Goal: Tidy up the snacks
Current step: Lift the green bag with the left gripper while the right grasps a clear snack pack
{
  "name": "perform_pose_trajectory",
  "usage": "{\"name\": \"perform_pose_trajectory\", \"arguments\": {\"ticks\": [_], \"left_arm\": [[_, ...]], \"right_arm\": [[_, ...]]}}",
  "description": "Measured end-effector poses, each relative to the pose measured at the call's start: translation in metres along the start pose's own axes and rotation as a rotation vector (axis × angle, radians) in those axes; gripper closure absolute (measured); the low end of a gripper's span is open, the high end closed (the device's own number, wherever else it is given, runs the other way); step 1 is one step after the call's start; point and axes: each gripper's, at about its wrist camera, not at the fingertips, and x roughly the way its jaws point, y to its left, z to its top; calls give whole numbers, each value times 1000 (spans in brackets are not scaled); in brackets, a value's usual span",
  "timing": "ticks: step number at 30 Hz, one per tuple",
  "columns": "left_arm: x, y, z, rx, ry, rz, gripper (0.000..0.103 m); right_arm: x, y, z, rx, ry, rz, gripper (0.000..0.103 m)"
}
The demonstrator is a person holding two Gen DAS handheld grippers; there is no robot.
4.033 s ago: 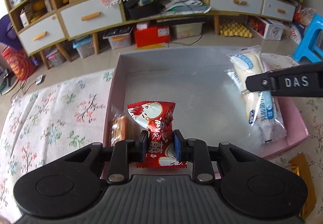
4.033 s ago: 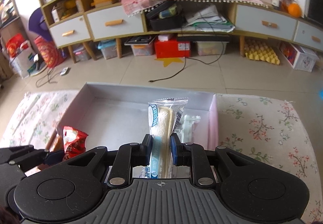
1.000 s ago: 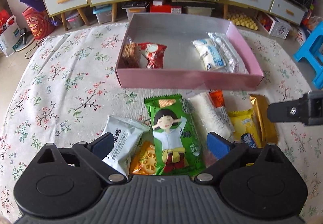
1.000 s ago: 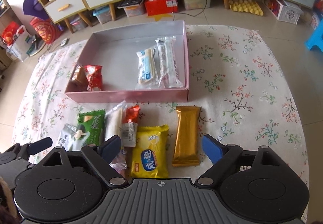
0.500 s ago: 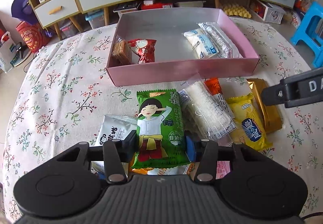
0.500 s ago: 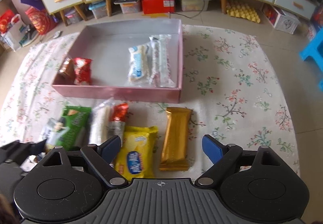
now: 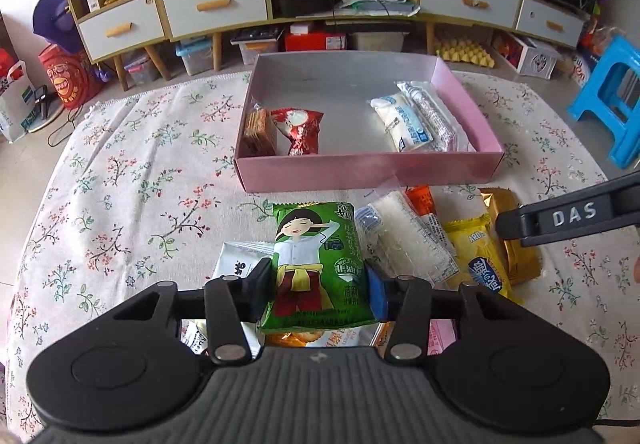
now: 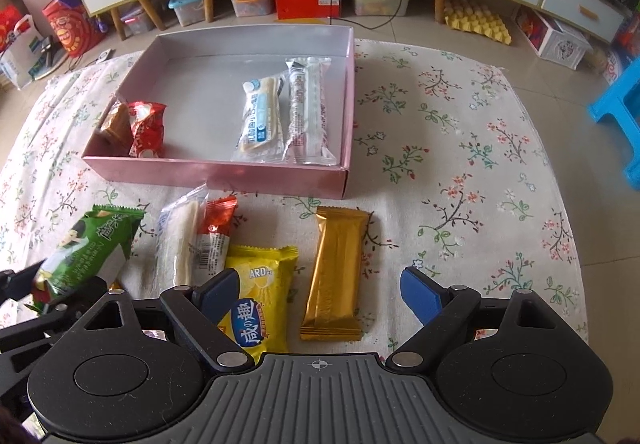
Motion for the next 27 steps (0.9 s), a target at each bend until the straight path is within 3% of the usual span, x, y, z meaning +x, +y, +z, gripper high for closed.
{"name": "perform_pose_trajectory", "arguments": {"ticks": [6,13,16,18,21,27], "left_arm": [[-4,7,1,-9,-21,-1,59],[-11,25,4,-54,-36,-4,59],[-18,38,9,-99,-53,-17,59],[-21,48,13,-136,-61,-29,59],[-24,62,18,-187,-76,-28,59],[-16,73,18,-210,-66,-15,59]], "right_arm": [[10,13,-2,-67,-1,-28,14],[8,31,-1,-127,-42,21,18],[7,41,0,-148,-47,58,29],[8,47,1,-154,-42,85,45],[12,59,-1,-182,-33,107,52],[14,78,-4,-227,-46,133,53]]}}
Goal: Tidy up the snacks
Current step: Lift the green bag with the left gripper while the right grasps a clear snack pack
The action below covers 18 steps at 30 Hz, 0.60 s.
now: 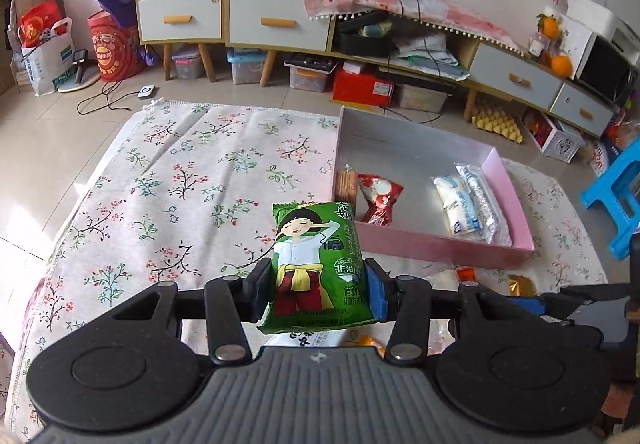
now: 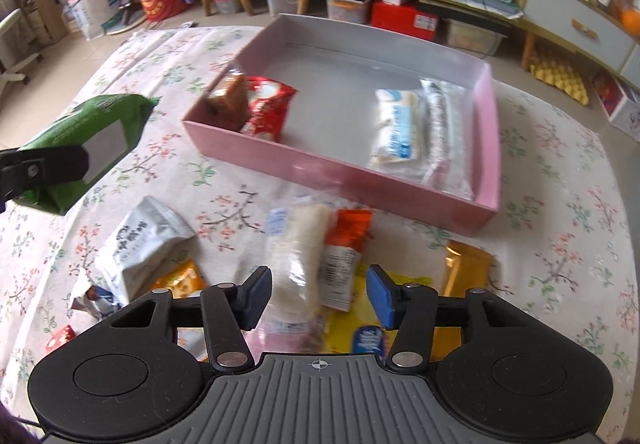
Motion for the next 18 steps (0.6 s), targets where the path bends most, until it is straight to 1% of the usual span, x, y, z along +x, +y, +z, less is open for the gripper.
{"name": "perform_pose_trajectory", "arguments": {"ticks": [1,3,5,11,14,18], "left_arm": [[4,0,-2,7,16,0,59],[11,0,-7,11,63,-1,59],[14,0,-9,15,80,-11,59],[8,6,-3,5,56,-19,59],[10,4,-5,13,61,-17,59],[7,2,-5,19,60,-30,59]], "right_arm": [[1,3,0,-11,-1,5,55],[3,9,0,-31,7,15,65],[6,14,-1,-47,26,29,73],[7,22,-5,-101,39,45,76],[3,20,-4,-87,40,52,80],[-8,17,-2,-49,33,82,82]]}}
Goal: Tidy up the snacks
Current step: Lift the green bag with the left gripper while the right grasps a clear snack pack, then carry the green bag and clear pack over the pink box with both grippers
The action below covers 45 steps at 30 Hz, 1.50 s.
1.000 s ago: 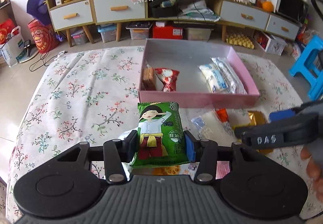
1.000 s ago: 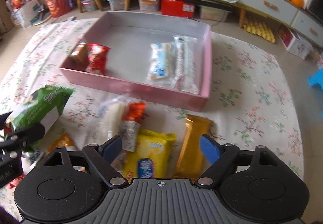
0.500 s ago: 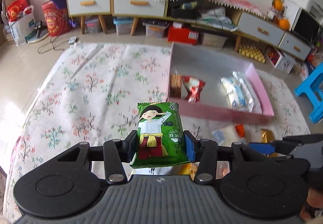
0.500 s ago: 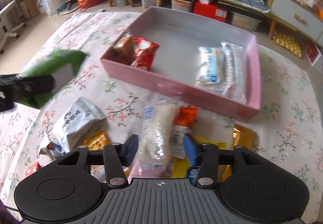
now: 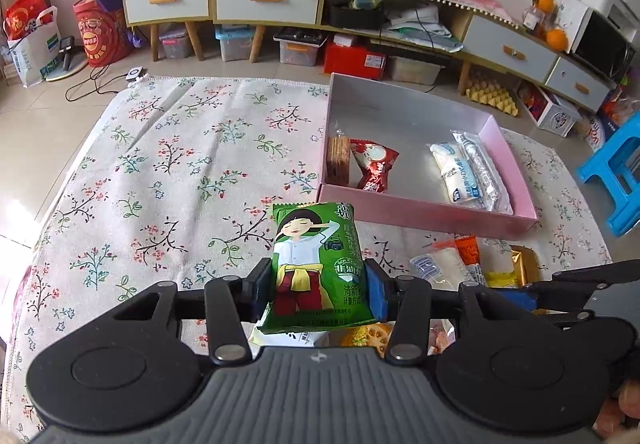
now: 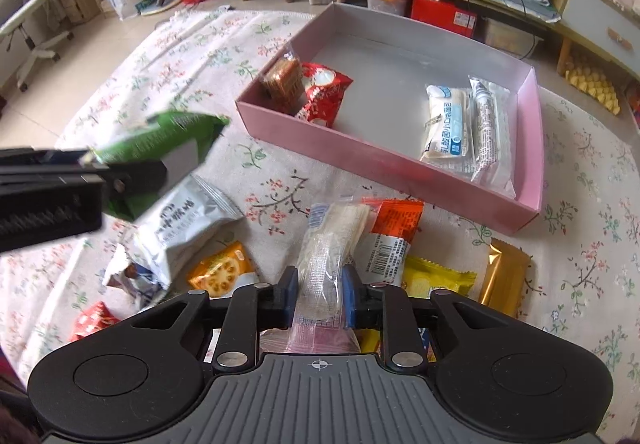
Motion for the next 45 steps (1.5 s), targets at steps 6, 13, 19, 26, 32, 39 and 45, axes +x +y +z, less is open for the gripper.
{"name": "perform_pose_trajectory", "arguments": {"ticks": [6,13,19,26,32,39,45], "left_arm": [[-4,3,5,-24,-19,-5,59],[-2,3,7,-27,-19,-6,59],[-6,1,9,-29,-52,-3,59],[-5,-7,17,-35,-98,0,59],[2,-18,26,-39,-132,-10,59],[12,-40,34,-27,-155,-33,59],[28,-59,38,13,-147,-37,59]], "right_arm": [[-16,-4,3,34,-25,28,82],[-30,-12,5,76,-51,51,82],[-44,-23,10,124,-92,67,82],[-50,-38,17,160,-131,55,82],[-56,-72,29,256,-198,19,82],[-48,-109,32,343,-216,-45,82],[-37,-125,34,365,-211,-85,82]]}}
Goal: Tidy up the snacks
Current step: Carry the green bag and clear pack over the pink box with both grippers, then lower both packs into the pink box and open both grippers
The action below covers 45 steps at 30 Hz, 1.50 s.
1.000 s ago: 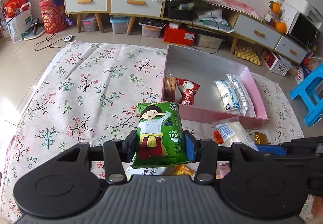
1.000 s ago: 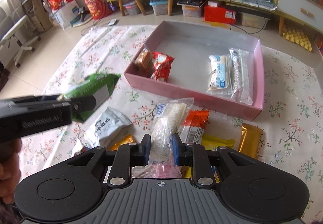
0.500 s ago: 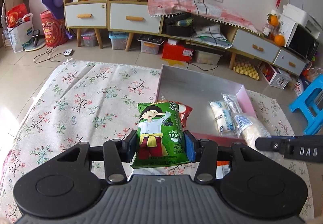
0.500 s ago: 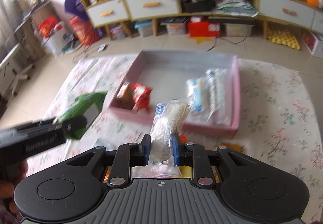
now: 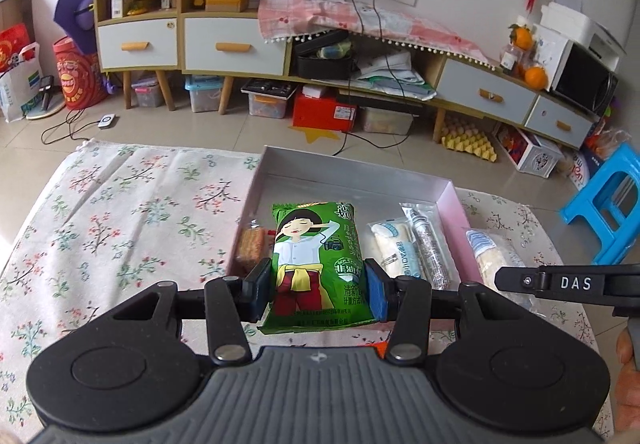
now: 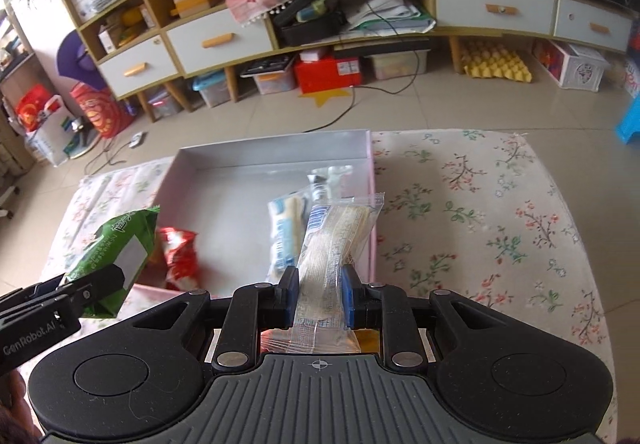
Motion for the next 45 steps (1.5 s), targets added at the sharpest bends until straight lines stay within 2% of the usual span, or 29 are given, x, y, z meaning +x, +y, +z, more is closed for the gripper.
{"name": "perform_pose_trajectory", "arguments": {"ticks": [4,13,24,34,40,45], "left_arm": [[13,-8,2,24,-2,-6,59],[35,-12,0,46,35,7,59],[43,-9,1,42,41,26,58],[43,-6,2,40,56,13,57],[44,-5,2,52,50,17,63],[44,-2,2,52,54,22,63]], "right_arm": [[9,-3,3,0,-8,0,82],[28,6,5,0,5,61,82],[43,20,5,5,19,87,82],[48,30,5,-4,14,89,81],[51,32,4,-6,4,93,81],[53,34,4,-11,5,94,81]]}}
